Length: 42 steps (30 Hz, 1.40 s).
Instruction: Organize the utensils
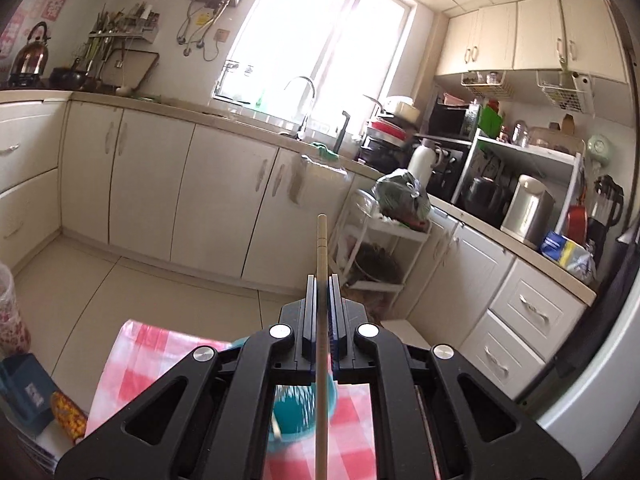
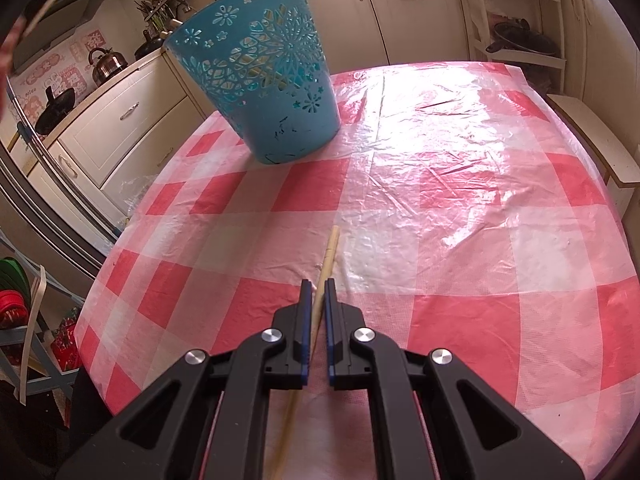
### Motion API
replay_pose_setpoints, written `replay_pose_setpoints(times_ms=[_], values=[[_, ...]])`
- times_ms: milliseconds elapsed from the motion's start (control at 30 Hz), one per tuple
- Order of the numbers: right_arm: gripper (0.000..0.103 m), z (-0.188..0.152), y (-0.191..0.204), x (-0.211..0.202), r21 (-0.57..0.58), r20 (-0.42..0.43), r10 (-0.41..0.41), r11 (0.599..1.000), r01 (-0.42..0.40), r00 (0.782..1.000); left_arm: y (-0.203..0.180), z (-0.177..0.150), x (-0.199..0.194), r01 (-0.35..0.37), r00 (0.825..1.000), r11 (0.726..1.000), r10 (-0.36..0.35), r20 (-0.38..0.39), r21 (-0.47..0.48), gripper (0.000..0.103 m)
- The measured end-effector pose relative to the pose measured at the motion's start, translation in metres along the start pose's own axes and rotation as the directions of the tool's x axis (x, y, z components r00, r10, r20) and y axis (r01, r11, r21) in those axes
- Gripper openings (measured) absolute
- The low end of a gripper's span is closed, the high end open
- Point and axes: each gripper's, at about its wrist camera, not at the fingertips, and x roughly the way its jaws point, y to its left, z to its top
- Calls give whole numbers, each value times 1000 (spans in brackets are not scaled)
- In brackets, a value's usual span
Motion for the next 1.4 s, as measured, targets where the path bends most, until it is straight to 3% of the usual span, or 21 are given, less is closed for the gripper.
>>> replay_pose_setpoints(times_ms=[333, 733, 867, 967, 1067, 1133, 1200, 1333, 1400], values=[[6, 1, -8, 0, 50, -4, 51, 997, -51, 999, 28, -1, 88, -92, 996, 995, 93, 14, -39, 5], [6, 1, -11, 0, 69, -6, 72, 995, -72, 997, 42, -32, 99, -141, 990, 990, 141, 8, -24, 5], [6, 1, -11, 0, 70, -6, 73, 995, -73, 997, 39, -38, 95, -133, 991, 991, 133, -33, 5, 5], [6, 1, -11, 0, 69, -6, 72, 995, -72, 997, 37, -48, 89, -130, 986, 991, 132, -105, 21, 6], [6, 1, -11, 0, 70, -6, 74, 995, -73, 997, 32, -60, 62, -147, 975, 989, 150, -163, 27, 18], [6, 1, -12, 0, 74, -6, 78, 994, -77, 997, 25, -67, 27, -156, 969, 987, 161, -185, 37, 50], [6, 2, -12, 0, 77, -6, 80, 994, -79, 997, 19, -72, -16, -142, 974, 989, 147, -171, 40, 65], [6, 2, -11, 0, 73, -4, 74, 995, -73, 997, 10, -76, -118, -64, 982, 996, 73, -174, 54, 80], [6, 1, -10, 0, 72, -3, 71, 995, -71, 997, 6, -72, -171, 27, 983, 998, -17, -185, 52, 82]])
